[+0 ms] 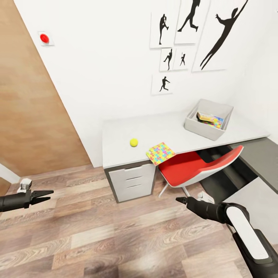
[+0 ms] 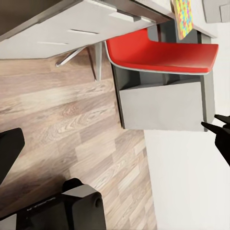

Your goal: Put all the toys in the child's room - the three board games (two on the bed and one on the table), the two jigsaw puzzles on the table, and the tennis ball on the table - inside the toy box on the table in the child's room.

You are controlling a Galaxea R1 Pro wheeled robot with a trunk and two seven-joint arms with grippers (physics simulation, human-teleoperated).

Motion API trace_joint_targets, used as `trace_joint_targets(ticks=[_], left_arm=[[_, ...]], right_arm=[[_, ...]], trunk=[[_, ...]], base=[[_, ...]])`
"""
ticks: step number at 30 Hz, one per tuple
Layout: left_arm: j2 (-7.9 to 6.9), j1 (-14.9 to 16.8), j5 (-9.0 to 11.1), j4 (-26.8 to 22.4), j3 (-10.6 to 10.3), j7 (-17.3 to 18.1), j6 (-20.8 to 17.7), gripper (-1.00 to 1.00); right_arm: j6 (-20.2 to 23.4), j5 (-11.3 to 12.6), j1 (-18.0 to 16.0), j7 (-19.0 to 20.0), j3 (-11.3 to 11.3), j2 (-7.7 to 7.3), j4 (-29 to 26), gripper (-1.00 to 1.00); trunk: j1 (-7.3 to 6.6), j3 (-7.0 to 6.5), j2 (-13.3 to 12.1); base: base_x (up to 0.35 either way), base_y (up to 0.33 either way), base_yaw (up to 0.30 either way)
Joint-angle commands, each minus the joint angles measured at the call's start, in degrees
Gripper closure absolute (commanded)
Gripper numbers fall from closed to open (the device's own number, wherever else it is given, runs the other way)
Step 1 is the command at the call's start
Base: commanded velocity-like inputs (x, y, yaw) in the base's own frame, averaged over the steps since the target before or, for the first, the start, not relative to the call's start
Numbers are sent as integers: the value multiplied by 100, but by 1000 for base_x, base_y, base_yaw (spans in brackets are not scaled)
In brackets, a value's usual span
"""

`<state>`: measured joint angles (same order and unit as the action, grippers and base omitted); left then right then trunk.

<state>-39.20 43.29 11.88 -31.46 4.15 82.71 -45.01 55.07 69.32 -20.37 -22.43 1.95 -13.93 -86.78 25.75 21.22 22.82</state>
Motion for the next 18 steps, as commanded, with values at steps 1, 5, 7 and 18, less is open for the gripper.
trace_joint_targets(ticks=[1,5,7,18], left_arm=[[-2,4,7,0,-4,17,-60,-100],[-3,4,7,0,-2,17,-59,-100],[-2,4,7,0,-5,17,-58,-100],[-4,4,9,0,-8,17,-52,-100]], right_arm=[[4,55,-5,-60,7,-4,-6,-100],[4,55,-7,-60,7,-4,-6,-100],[4,55,-6,-60,7,-4,-6,-100],[4,55,-6,-60,7,37,15,-100]], trunk=[[4,0,10],[4,-38,10],[4,-57,10],[4,-161,10]], base=[[0,0,0],[0,0,0],[0,0,0],[0,0,0]])
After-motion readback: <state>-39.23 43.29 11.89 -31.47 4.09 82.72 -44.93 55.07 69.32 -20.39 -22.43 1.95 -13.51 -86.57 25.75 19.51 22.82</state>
